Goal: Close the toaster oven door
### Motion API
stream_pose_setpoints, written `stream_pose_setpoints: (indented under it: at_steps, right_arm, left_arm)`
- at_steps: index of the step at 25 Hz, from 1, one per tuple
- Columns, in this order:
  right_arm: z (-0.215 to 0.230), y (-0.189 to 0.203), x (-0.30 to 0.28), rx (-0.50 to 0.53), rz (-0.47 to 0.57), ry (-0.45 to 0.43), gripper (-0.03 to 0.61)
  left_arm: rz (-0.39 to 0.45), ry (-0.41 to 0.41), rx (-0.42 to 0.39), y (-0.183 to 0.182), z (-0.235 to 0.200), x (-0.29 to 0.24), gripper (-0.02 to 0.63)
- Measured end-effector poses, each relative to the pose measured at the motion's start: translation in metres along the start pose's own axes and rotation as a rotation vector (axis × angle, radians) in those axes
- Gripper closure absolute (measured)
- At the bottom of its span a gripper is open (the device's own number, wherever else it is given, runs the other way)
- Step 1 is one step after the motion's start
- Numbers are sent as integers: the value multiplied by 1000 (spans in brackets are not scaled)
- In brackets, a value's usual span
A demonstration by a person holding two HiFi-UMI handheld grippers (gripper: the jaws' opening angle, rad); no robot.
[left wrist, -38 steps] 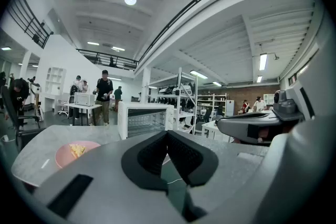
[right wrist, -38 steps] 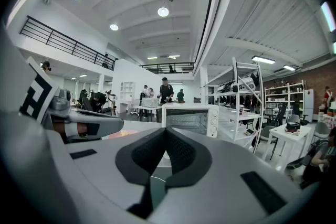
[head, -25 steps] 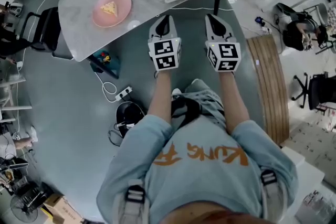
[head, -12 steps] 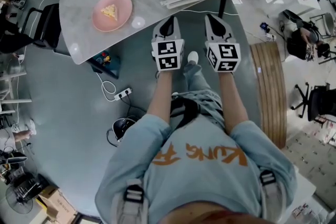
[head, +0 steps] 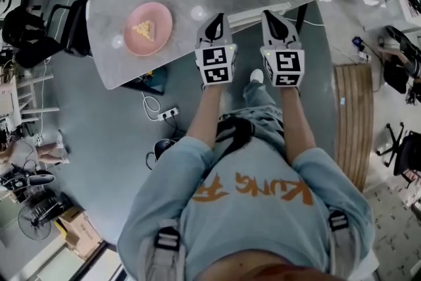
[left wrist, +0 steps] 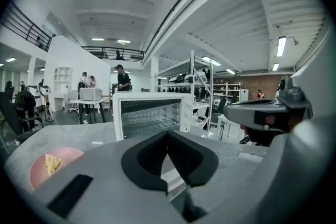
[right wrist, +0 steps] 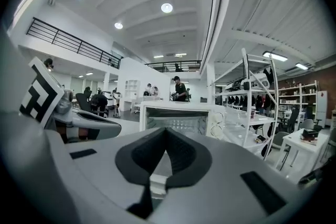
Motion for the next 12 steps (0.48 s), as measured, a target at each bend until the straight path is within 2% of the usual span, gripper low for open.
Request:
stream_pose_setpoints:
  at_steps: [7, 12]
  right_arm:
    - [51, -37, -62, -13, 47, -74, 580]
    - [72, -49, -96, -10, 50, -115, 580]
  left_arm:
    - [74, -110, 48, -48, -14, -53, 612]
    - [102, -166, 73, -62, -23, -72, 612]
Point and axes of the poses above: the fingertips, and each gripper's own axes: x backward along the fingers, z to its right, y out of its underside, the point moved 10 cm from there along x, backward along the fingers, and after that the axes turned 8 degrees about -x, right-handed, at the moved point
